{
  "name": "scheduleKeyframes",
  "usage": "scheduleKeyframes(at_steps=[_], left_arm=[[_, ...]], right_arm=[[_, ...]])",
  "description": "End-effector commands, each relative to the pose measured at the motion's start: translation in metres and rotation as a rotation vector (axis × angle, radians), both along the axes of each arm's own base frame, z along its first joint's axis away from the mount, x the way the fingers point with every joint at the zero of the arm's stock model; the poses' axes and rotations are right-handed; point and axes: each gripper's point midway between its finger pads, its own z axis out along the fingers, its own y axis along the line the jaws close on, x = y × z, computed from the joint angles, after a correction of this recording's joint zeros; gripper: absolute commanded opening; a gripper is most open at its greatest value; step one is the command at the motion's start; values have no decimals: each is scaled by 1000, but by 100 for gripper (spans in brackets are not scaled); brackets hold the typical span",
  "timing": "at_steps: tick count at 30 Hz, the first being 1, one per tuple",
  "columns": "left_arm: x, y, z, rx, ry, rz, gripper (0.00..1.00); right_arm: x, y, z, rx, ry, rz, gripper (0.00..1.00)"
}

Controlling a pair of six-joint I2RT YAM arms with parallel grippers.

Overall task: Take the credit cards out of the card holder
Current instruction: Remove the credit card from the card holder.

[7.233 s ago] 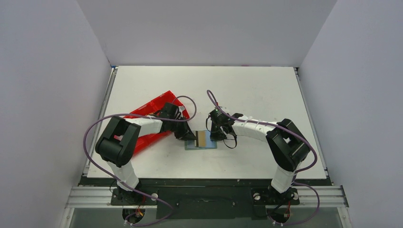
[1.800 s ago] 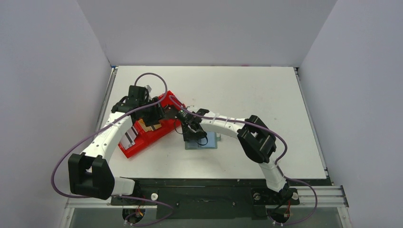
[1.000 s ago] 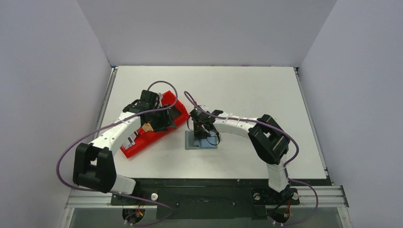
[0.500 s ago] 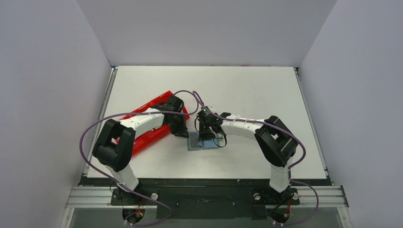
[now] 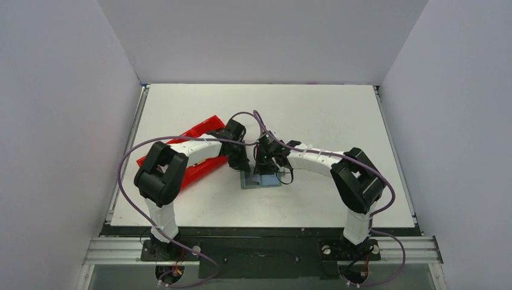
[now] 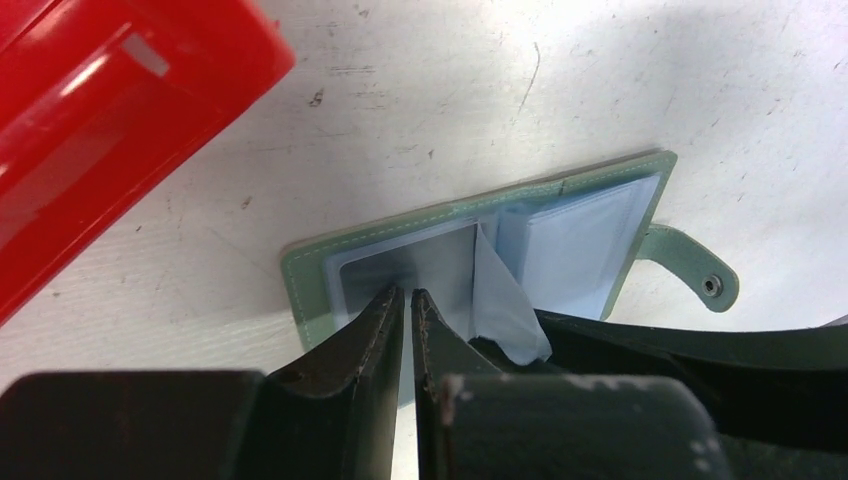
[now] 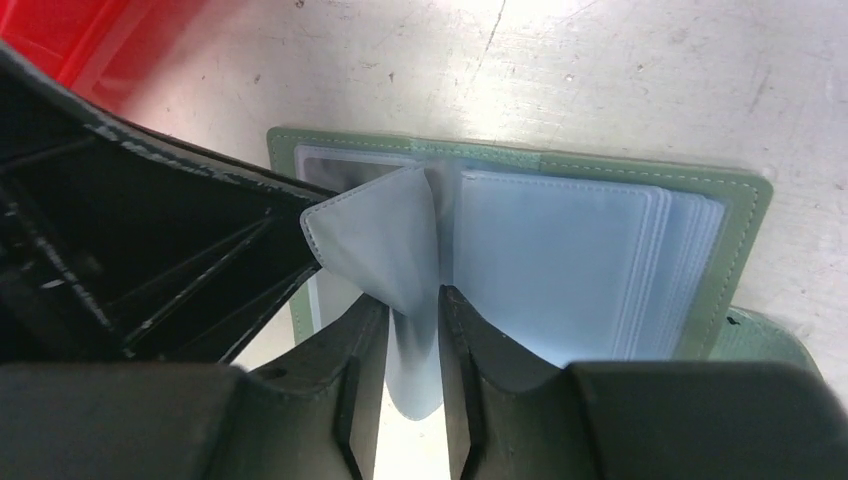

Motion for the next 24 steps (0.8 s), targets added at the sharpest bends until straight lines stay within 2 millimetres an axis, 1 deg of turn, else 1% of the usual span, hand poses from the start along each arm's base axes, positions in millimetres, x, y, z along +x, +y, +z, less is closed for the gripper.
scheduleKeyframes(at_steps=[1, 3, 5, 10, 11, 12, 14, 18, 20, 24], left_arm=[[14, -17, 9, -37, -48, -8, 6], [13, -19, 8, -40, -45, -14, 6], [12, -21, 8, -45, -43, -19, 6], [9, -28, 13, -72, -50, -34, 6], [9, -30, 14, -75, -52, -38, 6], [9, -32, 17, -85, -56, -43, 6], [8, -37, 23, -103, -64, -53, 6], [6, -51, 36, -135, -84, -81, 6], [4, -58, 39, -143, -87, -96, 6], [-1, -72, 34, -147, -73, -129, 6]], right_arm=[[9, 11, 38, 85, -89, 14, 29], [10, 10, 42, 85, -94, 10, 37], [10, 8, 47, 88, -101, 6, 41], [7, -1, 60, 87, -121, -10, 45], [8, -4, 65, 90, -133, -17, 45], [6, -8, 64, 83, -129, -23, 45], [7, -18, 74, 83, -149, -44, 45], [8, -40, 81, 58, -175, -94, 46], [9, -51, 82, 44, -184, -120, 46], [10, -71, 82, 31, -193, -166, 47]])
